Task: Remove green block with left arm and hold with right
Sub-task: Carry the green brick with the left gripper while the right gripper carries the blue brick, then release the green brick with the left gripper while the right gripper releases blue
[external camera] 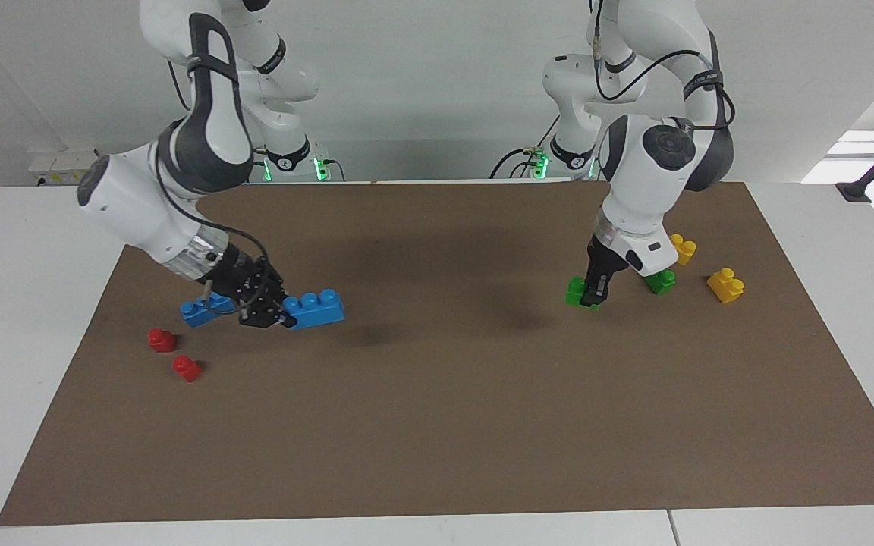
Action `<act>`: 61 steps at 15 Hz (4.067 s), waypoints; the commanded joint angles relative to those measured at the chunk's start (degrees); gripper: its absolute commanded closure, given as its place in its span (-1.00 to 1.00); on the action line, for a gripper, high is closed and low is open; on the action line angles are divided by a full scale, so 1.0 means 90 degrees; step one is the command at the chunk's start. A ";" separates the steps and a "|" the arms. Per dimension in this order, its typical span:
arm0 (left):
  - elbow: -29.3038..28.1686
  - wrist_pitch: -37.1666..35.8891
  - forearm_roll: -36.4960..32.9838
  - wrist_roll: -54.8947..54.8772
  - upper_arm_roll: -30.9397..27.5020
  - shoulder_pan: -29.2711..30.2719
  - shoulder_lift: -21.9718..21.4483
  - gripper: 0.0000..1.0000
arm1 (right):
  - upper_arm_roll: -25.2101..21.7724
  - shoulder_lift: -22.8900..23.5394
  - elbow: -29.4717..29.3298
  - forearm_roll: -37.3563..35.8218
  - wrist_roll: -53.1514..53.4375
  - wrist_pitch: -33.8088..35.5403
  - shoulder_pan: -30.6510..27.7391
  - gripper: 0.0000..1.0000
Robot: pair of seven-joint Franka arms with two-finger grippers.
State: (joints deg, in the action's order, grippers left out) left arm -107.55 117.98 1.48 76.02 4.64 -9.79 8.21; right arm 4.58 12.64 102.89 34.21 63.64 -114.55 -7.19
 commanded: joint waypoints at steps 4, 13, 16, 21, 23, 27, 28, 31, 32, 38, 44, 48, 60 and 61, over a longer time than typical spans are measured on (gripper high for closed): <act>-0.0510 -0.0071 0.0070 -0.2836 0.0060 0.1222 -0.0316 1.00 | 0.0106 0.0332 -0.0123 -0.0821 -0.0780 0.0843 -0.1133 1.00; -0.1681 0.1654 0.0128 -0.3349 0.0051 0.1937 -0.0229 1.00 | 0.0116 0.1143 -0.0465 -0.0872 -0.1211 0.0288 -0.1125 1.00; -0.1888 0.2212 0.0206 -0.3329 0.0060 0.1908 -0.0083 1.00 | 0.0106 0.1261 -0.0465 -0.0881 -0.1211 0.0092 -0.1134 1.00; -0.1888 0.2556 0.0216 -0.3368 0.0051 0.1956 0.0152 1.00 | 0.0106 0.1203 -0.0026 -0.0901 -0.1240 -0.0308 -0.1222 1.00; -0.1888 0.2633 0.0216 -0.3339 0.0051 0.1995 0.0201 1.00 | 0.0106 0.1203 0.0052 -0.0950 -0.1357 -0.0319 -0.1387 1.00; -0.1888 0.2896 0.0226 -0.2969 0.0051 0.2083 0.0406 1.00 | 0.0106 0.1163 0.0306 -0.0940 -0.1446 -0.0601 -0.1398 1.00; -0.1888 0.2975 0.0226 -0.2939 0.0051 0.2132 0.0474 1.00 | 0.0106 0.1154 0.0336 -0.0940 -0.1446 -0.0650 -0.1388 1.00; -0.1859 0.3160 0.0226 -0.2939 0.0051 0.2152 0.0708 1.00 | 0.0106 0.1144 0.0423 -0.0940 -0.1436 -0.0758 -0.1340 1.00; -0.1868 0.3238 0.0226 -0.2987 0.0051 0.2152 0.0767 1.00 | 0.0106 0.1144 0.0453 -0.0940 -0.1436 -0.0826 -0.1310 1.00; -0.1810 0.3171 0.0226 -0.3007 0.0051 0.2201 0.0787 0.40 | 0.0106 0.1105 0.0609 -0.0940 -0.1426 -0.1070 -0.1291 1.00; -0.1664 0.2947 0.0216 -0.2978 0.0051 0.2113 0.0739 -1.00 | 0.0145 0.1008 0.0531 -0.0940 -0.1377 -0.0953 -0.1291 -0.66; -0.1264 0.1944 0.0216 -0.2978 0.0060 0.2103 0.0495 -1.00 | 0.0165 0.0608 0.0414 -0.0940 -0.1387 -0.0603 -0.1281 -1.00; -0.0092 -0.0480 0.0119 -0.3903 0.0129 0.1800 -0.0852 -1.00 | 0.0175 -0.0867 -0.0961 -0.2345 -0.2809 0.1105 -0.1048 -1.00; 0.0064 -0.0704 0.0109 -0.4215 0.0129 0.1800 -0.0950 -1.00 | 0.0175 -0.0974 -0.1108 -0.2453 -0.3180 0.1368 -0.1017 -1.00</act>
State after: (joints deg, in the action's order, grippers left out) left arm -109.14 115.89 3.20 42.94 6.35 7.15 2.00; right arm 6.02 5.92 95.47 14.83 40.60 -106.02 -17.39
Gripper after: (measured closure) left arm 0.000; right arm 0.000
